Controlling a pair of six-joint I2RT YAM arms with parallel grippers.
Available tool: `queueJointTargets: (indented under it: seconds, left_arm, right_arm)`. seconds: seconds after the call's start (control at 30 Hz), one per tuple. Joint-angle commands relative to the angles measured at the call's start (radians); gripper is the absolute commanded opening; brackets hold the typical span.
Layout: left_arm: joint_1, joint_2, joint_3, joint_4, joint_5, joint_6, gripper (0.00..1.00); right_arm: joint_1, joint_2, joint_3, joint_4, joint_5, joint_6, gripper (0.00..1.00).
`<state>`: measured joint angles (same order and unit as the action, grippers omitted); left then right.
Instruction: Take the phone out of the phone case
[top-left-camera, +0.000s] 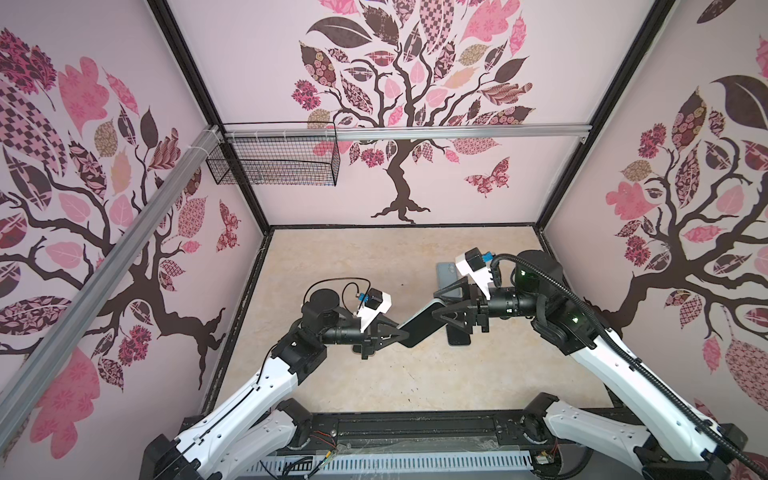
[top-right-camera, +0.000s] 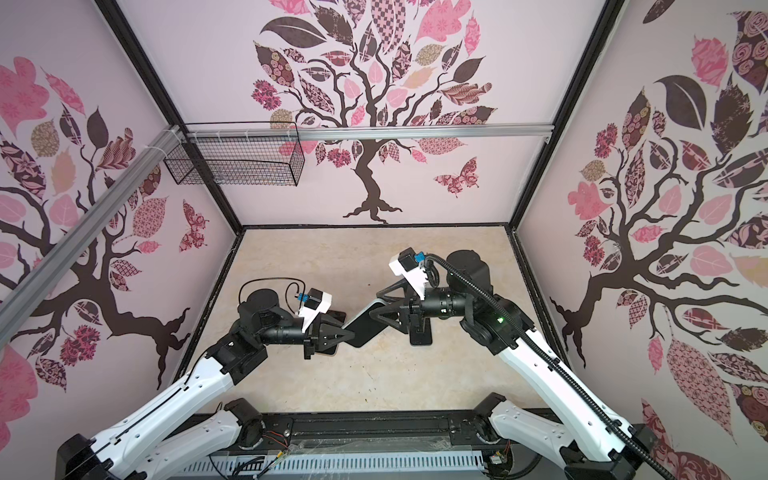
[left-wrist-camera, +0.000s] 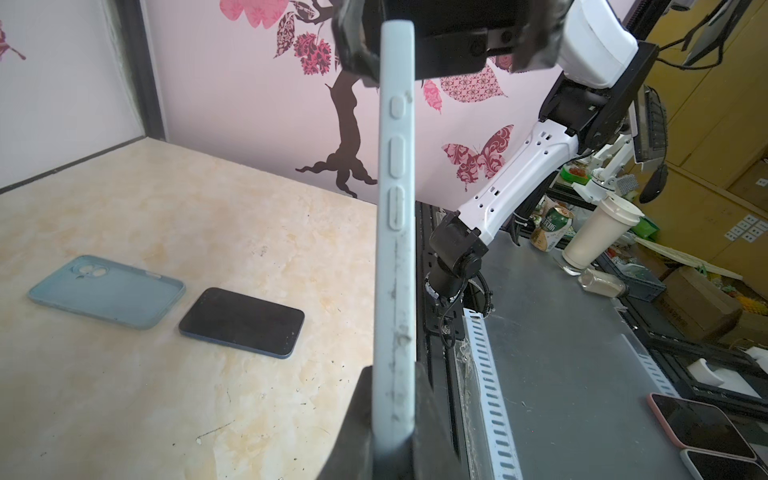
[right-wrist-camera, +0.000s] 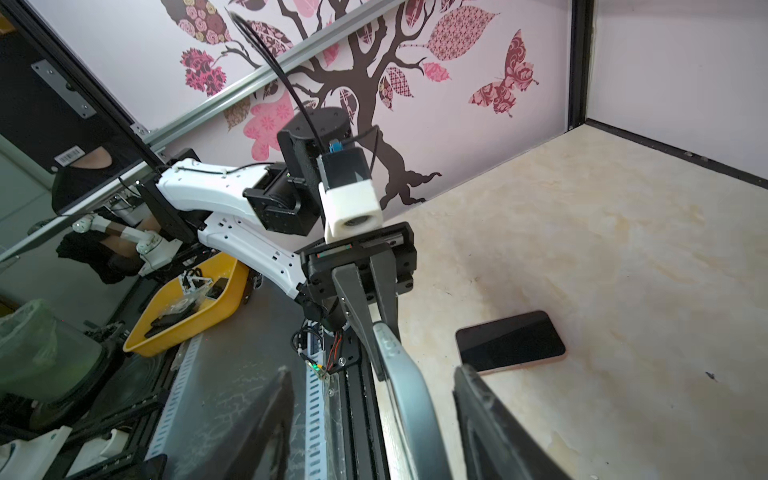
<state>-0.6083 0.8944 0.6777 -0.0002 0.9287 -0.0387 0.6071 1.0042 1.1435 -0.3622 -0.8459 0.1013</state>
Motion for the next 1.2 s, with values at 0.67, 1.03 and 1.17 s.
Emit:
queueJointTargets:
  seconds: [0.67,1.03,1.17]
  left_arm:
    - [0.001,-0.042,0.079,-0.041,-0.059,0.114,0.0]
    - [-0.014,-0.068,0.08,-0.051,-0.121,0.161,0.0]
    - [-0.085,-0.068,0.097,-0.117,-0.273,0.301,0.0]
  right_arm:
    - [-0.003,0.051,-0.023,0.051,-0.107,0.195,0.44]
    - [-0.003,0.057,-0.051,0.093,-0.107,0.264,0.31]
    - [-0.004,0.064,-0.066,0.117,-0.111,0.304,0.3]
